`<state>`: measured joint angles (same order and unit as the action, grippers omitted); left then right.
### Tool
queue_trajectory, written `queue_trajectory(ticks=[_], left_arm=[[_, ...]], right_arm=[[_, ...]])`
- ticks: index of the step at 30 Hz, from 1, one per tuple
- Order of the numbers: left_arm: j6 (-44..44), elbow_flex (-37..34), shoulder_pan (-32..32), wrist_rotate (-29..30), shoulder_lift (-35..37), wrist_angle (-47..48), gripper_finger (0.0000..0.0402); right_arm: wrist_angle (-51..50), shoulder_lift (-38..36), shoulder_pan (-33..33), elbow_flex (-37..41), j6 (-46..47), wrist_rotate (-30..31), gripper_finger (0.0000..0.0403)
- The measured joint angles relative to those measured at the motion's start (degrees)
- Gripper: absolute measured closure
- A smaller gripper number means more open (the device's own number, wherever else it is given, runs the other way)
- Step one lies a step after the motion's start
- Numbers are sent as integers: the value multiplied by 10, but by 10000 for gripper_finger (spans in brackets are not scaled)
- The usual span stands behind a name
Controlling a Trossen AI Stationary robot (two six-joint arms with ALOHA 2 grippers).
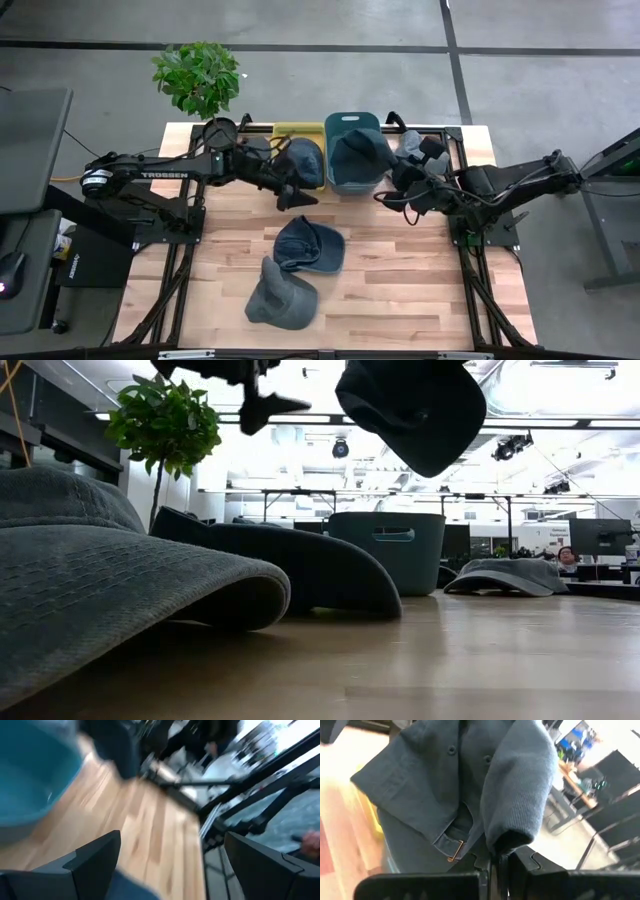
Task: Pick & Place hat
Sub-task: Put the right dark blue cap into the yellow bin
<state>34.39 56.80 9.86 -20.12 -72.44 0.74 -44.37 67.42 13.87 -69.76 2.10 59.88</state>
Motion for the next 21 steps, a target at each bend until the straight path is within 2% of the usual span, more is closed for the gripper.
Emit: queue_trajectory(ticks=[3,11,17,21], left_arm=[[3,0,16,11,0,-34,48],[-17,0,62,-8,0,-33,48],[-32,0,90,-67,0,-37,48],[-89,8,101,-101,0,-37,48]], right_arm=[[13,0,0,0,-26,0,382],[23,0,0,0,-46,-16,382],[23,0,0,1,-46,-34,382],[35,0,-2,1,-47,-51,382]])
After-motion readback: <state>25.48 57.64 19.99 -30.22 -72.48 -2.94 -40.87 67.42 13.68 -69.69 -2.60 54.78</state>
